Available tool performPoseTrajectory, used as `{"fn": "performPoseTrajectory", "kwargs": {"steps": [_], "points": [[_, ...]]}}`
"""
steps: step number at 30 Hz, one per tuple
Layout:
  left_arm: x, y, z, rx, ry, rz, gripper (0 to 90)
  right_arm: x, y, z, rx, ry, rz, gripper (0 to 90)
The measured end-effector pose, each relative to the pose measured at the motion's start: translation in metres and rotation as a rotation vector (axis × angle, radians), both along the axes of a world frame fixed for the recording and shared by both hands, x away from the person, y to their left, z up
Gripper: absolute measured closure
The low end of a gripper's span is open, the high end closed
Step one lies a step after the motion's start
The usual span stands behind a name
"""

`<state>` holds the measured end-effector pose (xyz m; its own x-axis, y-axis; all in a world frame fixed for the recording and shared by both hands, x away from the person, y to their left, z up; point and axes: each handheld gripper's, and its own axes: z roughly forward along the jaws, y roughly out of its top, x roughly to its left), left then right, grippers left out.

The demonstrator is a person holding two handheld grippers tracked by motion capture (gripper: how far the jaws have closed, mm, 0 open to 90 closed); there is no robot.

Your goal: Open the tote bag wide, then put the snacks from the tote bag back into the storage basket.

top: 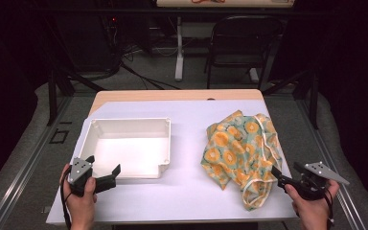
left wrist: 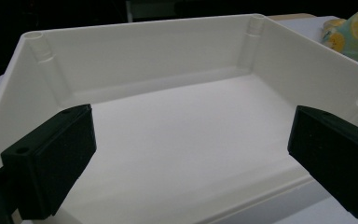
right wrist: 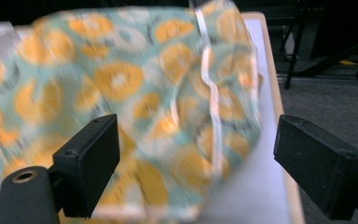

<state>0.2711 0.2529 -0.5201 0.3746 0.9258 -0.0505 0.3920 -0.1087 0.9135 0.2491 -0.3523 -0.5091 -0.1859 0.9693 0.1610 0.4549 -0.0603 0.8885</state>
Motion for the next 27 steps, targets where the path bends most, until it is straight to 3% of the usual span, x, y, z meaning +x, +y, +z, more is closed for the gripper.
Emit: {"fn": "performPoseTrajectory", "kwargs": {"steps": [4,5,7,8,9,10,11,12,13,14,15,16,17,20,21,22,23,24,27], "points": [[-0.003,-0.009,0.004,-0.001,-0.007,-0.029,1.3,0.014,0.011,0.004,0.034,0.024,0.013,4.8],[-0.004,-0.013,0.006,0.001,-0.009,-0.041,1.4,0.024,0.019,0.001,0.037,0.061,0.032,3.8],[-0.005,-0.021,0.009,0.018,-0.020,-0.069,1.4,0.028,0.023,-0.001,0.047,0.086,0.048,3.8],[-0.005,-0.028,0.012,0.029,-0.028,-0.090,1.5,0.036,0.031,-0.008,0.035,0.153,0.052,11.6],[-0.005,-0.028,0.012,0.029,-0.028,-0.090,1.7,0.036,0.031,-0.008,0.035,0.153,0.052,11.6],[-0.005,-0.031,0.013,0.022,-0.029,-0.098,1.7,0.039,0.035,-0.011,0.029,0.178,0.041,24.4],[-0.004,-0.034,0.014,0.021,-0.030,-0.107,2.0,0.041,0.038,-0.014,0.021,0.194,0.043,45.2],[-0.002,-0.040,0.016,0.021,-0.033,-0.127,2.6,0.043,0.037,-0.014,0.044,0.208,0.093,73.7],[-0.001,-0.042,0.017,0.011,-0.032,-0.134,3.8,0.043,0.036,-0.013,0.092,0.198,0.121,79.7],[-0.001,-0.045,0.017,-0.006,-0.032,-0.138,6.2,0.043,0.035,-0.010,0.106,0.186,0.129,85.5],[-0.001,-0.045,0.017,-0.006,-0.032,-0.138,8.9,0.043,0.035,-0.010,0.106,0.186,0.129,85.5],[0.000,-0.047,0.018,-0.015,-0.032,-0.141,11.3,0.042,0.035,-0.002,0.121,0.131,0.130,89.6],[0.001,-0.052,0.020,-0.026,-0.030,-0.146,13.1,0.042,0.035,0.003,0.126,0.111,0.149,89.7],[0.001,-0.057,0.021,-0.030,-0.033,-0.162,15.1,0.041,0.039,0.012,0.129,0.073,0.190,90.0],[0.000,-0.060,0.022,-0.034,-0.030,-0.173,15.1,0.040,0.041,0.016,0.123,0.049,0.204,90.0],[0.000,-0.065,0.023,-0.026,-0.033,-0.191,15.3,0.037,0.050,0.024,0.113,-0.004,0.235,90.0],[0.000,-0.065,0.023,-0.026,-0.033,-0.191,15.4,0.037,0.050,0.024,0.113,-0.004,0.235,90.0],[0.000,-0.071,0.025,-0.024,-0.033,-0.210,15.6,0.035,0.057,0.029,0.094,-0.043,0.247,89.9],[0.001,-0.077,0.027,-0.020,-0.032,-0.231,15.9,0.035,0.065,0.035,0.091,-0.071,0.262,89.7]]}}
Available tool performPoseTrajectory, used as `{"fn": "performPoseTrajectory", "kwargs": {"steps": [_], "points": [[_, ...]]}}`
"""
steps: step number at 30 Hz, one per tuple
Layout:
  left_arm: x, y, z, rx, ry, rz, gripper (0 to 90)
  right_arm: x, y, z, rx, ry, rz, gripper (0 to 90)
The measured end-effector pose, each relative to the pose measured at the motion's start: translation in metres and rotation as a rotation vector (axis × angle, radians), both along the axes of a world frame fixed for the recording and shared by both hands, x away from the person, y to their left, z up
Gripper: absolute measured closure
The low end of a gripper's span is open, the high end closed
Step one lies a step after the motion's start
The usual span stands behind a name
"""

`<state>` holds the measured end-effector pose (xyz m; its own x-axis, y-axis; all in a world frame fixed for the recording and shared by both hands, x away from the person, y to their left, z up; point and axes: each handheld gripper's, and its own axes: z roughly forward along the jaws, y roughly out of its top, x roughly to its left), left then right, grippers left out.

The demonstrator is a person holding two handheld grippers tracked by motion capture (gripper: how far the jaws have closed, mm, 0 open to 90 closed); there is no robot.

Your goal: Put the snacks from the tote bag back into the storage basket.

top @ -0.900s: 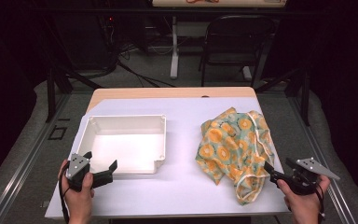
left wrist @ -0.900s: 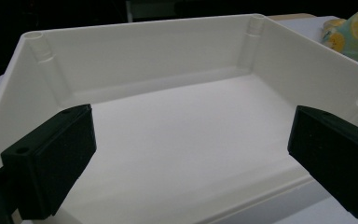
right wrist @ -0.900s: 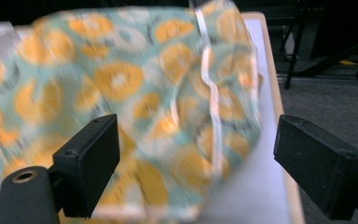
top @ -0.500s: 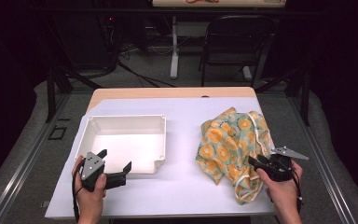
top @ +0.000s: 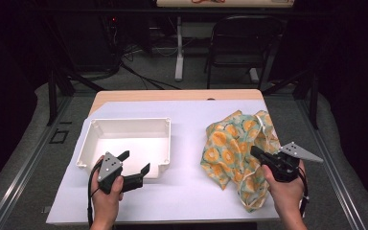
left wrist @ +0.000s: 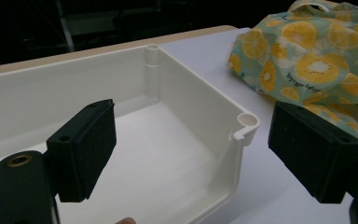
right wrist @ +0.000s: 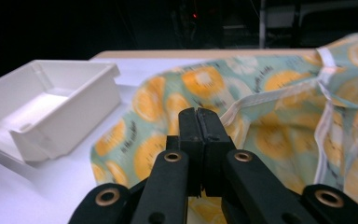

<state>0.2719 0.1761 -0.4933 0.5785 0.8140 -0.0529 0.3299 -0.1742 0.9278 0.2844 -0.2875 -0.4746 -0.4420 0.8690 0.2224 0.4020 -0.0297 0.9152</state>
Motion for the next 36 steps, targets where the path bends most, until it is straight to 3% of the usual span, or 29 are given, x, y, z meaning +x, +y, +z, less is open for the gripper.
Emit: {"fn": "performPoseTrajectory", "kwargs": {"steps": [5,9,10,14,16,17,21,22,23,26,27,30,31,35,36], "points": [[0.003,-0.019,0.002,-0.010,0.001,-0.052,17.6,0.008,0.020,0.006,0.014,-0.021,0.054,89.5],[0.006,-0.047,-0.001,0.000,0.009,-0.110,18.7,0.019,0.046,0.010,-0.016,-0.033,0.110,89.5],[0.006,-0.047,-0.001,0.000,0.009,-0.110,18.9,0.019,0.046,0.010,-0.016,-0.033,0.110,89.5],[0.008,-0.079,-0.005,0.001,0.025,-0.178,20.0,0.034,0.068,0.007,-0.027,-0.010,0.170,89.6],[0.008,-0.086,-0.006,0.007,0.028,-0.192,20.2,0.040,0.076,0.006,-0.041,-0.003,0.201,89.3],[0.009,-0.100,-0.007,0.000,0.033,-0.217,20.5,0.041,0.080,0.005,-0.047,0.007,0.210,89.0],[0.014,-0.129,-0.009,-0.016,0.055,-0.274,21.7,0.044,0.084,0.005,-0.032,0.012,0.227,87.8],[0.014,-0.129,-0.009,-0.016,0.055,-0.274,22.2,0.044,0.084,0.005,-0.032,0.012,0.227,87.8],[0.016,-0.144,-0.011,-0.014,0.064,-0.298,22.5,0.043,0.083,0.005,-0.032,0.012,0.235,87.8],[0.016,-0.158,-0.013,-0.011,0.068,-0.301,22.5,0.042,0.081,0.005,-0.035,0.011,0.228,87.3],[0.016,-0.168,-0.013,-0.036,0.075,-0.314,22.7,0.042,0.081,0.006,-0.037,0.012,0.227,87.2],[0.014,-0.178,-0.011,-0.071,0.072,-0.327,21.7,0.042,0.081,0.006,-0.041,0.008,0.234,86.5],[0.013,-0.182,-0.009,-0.087,0.076,-0.357,19.6,0.042,0.082,0.006,-0.051,0.004,0.237,86.0],[0.015,-0.187,-0.007,-0.067,0.096,-0.353,19.4,0.042,0.082,0.005,-0.044,0.003,0.240,85.9],[0.017,-0.189,-0.007,-0.071,0.095,-0.322,29.3,0.042,0.082,0.005,-0.036,0.000,0.242,85.8]]}}
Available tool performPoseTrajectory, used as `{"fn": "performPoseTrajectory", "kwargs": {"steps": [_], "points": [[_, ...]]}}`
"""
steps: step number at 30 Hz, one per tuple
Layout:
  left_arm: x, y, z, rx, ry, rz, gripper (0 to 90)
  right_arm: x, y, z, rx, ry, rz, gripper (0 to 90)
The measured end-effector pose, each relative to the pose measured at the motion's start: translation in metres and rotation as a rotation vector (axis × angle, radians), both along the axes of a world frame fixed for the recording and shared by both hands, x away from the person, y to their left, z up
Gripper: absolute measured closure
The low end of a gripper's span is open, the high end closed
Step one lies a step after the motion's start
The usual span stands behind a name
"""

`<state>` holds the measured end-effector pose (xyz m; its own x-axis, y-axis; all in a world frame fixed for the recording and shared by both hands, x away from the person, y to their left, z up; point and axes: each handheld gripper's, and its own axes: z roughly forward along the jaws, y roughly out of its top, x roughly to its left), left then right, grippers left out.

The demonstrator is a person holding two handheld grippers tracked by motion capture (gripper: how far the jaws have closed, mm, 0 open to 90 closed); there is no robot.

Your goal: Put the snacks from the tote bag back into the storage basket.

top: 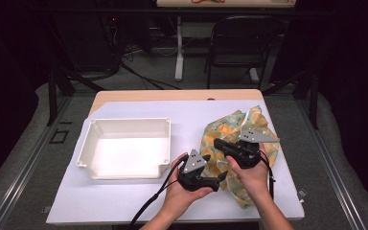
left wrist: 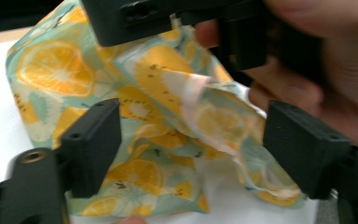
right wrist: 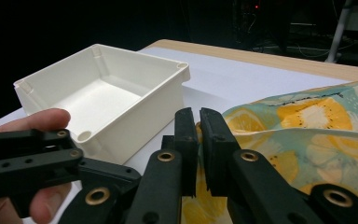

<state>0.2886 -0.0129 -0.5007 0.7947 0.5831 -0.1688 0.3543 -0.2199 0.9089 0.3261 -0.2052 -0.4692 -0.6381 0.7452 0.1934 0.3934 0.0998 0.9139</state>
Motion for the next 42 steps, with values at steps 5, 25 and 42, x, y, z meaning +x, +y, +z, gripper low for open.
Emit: {"fn": "performPoseTrajectory", "kwargs": {"steps": [5,25,42], "points": [[0.009,0.001,-0.003,-0.003,0.019,-0.022,59.5,-0.002,-0.001,0.001,0.021,-0.001,0.012,85.7],[0.033,0.046,0.011,-0.017,0.087,0.045,90.0,-0.024,-0.055,0.005,0.100,-0.048,-0.095,60.3],[0.063,0.076,-0.002,0.067,0.239,0.220,85.6,-0.007,-0.104,-0.038,0.041,0.150,-0.416,21.0]]}}
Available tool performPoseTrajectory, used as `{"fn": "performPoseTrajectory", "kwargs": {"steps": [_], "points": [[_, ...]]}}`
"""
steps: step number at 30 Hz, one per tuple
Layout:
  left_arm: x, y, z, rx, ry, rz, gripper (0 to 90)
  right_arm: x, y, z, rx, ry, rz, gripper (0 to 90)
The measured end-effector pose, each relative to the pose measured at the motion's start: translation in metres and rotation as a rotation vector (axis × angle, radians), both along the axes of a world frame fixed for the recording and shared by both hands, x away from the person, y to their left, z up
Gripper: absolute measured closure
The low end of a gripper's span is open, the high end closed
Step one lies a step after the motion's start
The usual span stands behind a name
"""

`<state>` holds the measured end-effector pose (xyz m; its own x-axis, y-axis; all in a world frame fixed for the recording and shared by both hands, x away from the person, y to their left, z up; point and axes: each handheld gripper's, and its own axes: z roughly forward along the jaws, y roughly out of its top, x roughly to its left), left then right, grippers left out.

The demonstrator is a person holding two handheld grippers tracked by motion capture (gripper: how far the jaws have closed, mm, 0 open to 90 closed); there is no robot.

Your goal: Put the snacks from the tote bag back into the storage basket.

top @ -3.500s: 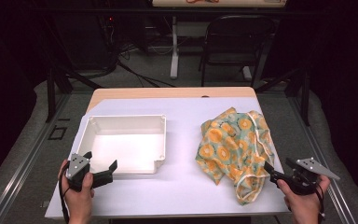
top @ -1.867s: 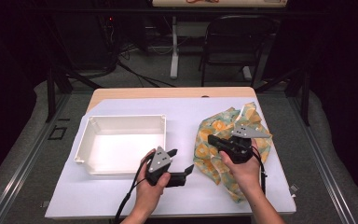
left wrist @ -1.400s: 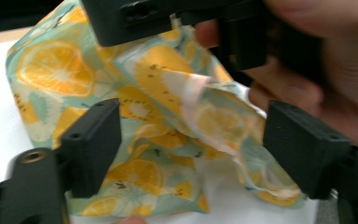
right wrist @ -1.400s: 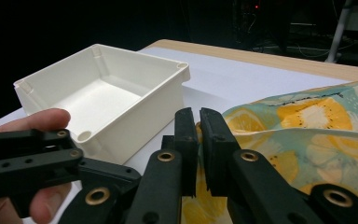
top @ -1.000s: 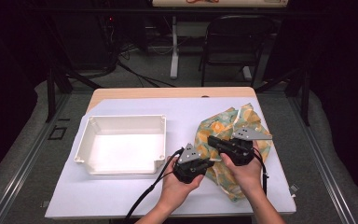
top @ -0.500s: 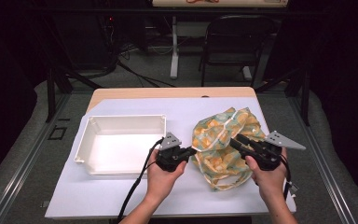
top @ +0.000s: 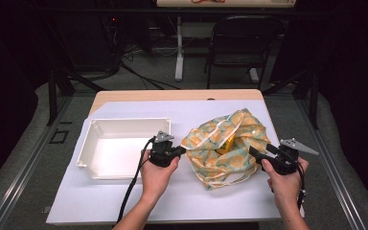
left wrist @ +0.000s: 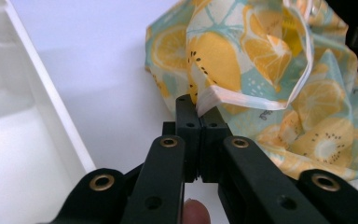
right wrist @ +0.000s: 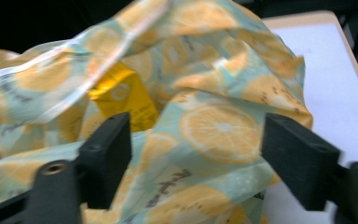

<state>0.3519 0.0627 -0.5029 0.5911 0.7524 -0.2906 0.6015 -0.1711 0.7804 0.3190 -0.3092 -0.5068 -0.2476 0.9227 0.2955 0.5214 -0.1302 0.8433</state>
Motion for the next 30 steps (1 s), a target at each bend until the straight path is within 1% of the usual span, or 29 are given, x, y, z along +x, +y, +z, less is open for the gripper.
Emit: {"fn": "performPoseTrajectory", "kwargs": {"steps": [1,2,3,4,5,6,8,9,10,11,12,15,16,17,18,19,20,21,22,23,24,26,27,28,29,30], "points": [[-0.001,-0.001,0.000,-0.002,-0.002,-0.010,80.8,0.000,0.000,0.000,0.000,0.000,0.000,21.0],[-0.002,-0.001,0.001,-0.012,-0.007,-0.023,80.8,0.002,0.000,-0.003,0.018,0.016,-0.003,23.7],[-0.005,-0.002,0.003,-0.042,-0.010,-0.055,72.6,0.005,-0.001,-0.007,0.049,0.033,0.006,36.2],[-0.005,-0.002,0.003,-0.042,-0.010,-0.055,70.7,0.005,-0.001,-0.007,0.049,0.033,0.006,36.2],[-0.006,-0.002,0.005,-0.064,-0.005,-0.076,70.7,0.005,-0.002,-0.009,0.050,0.037,0.024,42.9],[-0.007,-0.002,0.007,-0.071,-0.013,-0.096,67.6,0.005,-0.002,-0.010,0.062,0.033,0.040,49.4],[-0.010,0.000,0.012,-0.077,-0.033,-0.113,58.0,0.005,-0.001,-0.011,0.069,0.029,0.069,62.2],[-0.013,0.002,0.017,-0.081,-0.053,-0.120,49.2,0.005,0.000,-0.011,0.064,0.032,0.089,71.4],[-0.013,0.002,0.017,-0.081,-0.053,-0.120,46.0,0.004,0.001,-0.011,0.074,0.024,0.084,74.4],[-0.014,0.003,0.019,-0.083,-0.064,-0.131,42.9,0.004,0.002,-0.011,0.072,0.020,0.084,77.5],[-0.015,0.004,0.021,-0.096,-0.074,-0.144,42.9,0.004,0.002,-0.011,0.072,0.020,0.084,77.5],[-0.018,0.004,0.029,-0.124,-0.092,-0.185,35.8,0.003,0.002,-0.010,0.072,0.015,0.100,81.4],[-0.019,0.003,0.032,-0.131,-0.106,-0.205,33.7,0.003,0.001,-0.010,0.063,0.014,0.106,82.2],[-0.020,0.001,0.034,-0.134,-0.112,-0.210,31.8,0.002,0.002,-0.010,0.058,0.010,0.108,83.3],[-0.022,-0.004,0.038,-0.142,-0.122,-0.224,30.7,0.001,0.004,-0.009,0.045,0.001,0.115,83.5],[-0.022,-0.004,0.038,-0.142,-0.122,-0.224,30.9,0.000,0.004,-0.008,0.038,0.000,0.112,83.4],[-0.023,-0.009,0.043,-0.148,-0.139,-0.237,30.8,-0.001,0.005,-0.008,0.036,-0.005,0.117,83.4],[-0.023,-0.009,0.043,-0.148,-0.139,-0.237,30.5,-0.002,0.005,-0.007,0.031,-0.006,0.122,83.3],[-0.025,-0.014,0.046,-0.150,-0.150,-0.252,30.3,-0.002,0.006,-0.007,0.031,-0.015,0.117,82.8],[-0.025,-0.017,0.047,-0.143,-0.160,-0.256,29.7,-0.003,0.006,-0.006,0.025,-0.017,0.123,82.2],[-0.025,-0.017,0.047,-0.143,-0.160,-0.256,28.6,-0.003,0.006,-0.006,0.025,-0.017,0.123,82.2],[-0.024,-0.023,0.048,-0.127,-0.171,-0.257,27.0,-0.004,0.006,-0.005,0.016,-0.027,0.119,78.1],[-0.021,-0.031,0.047,-0.106,-0.172,-0.250,25.7,-0.005,0.005,-0.005,0.008,-0.026,0.118,75.7],[-0.018,-0.036,0.046,-0.089,-0.167,-0.245,23.8,-0.005,0.004,-0.004,0.000,-0.030,0.108,70.8],[-0.018,-0.036,0.046,-0.089,-0.167,-0.245,21.2,-0.005,0.004,-0.004,0.000,-0.030,0.108,70.8],[-0.014,-0.042,0.043,-0.075,-0.163,-0.238,21.2,-0.006,0.004,-0.003,-0.017,-0.038,0.073,61.7]]}}
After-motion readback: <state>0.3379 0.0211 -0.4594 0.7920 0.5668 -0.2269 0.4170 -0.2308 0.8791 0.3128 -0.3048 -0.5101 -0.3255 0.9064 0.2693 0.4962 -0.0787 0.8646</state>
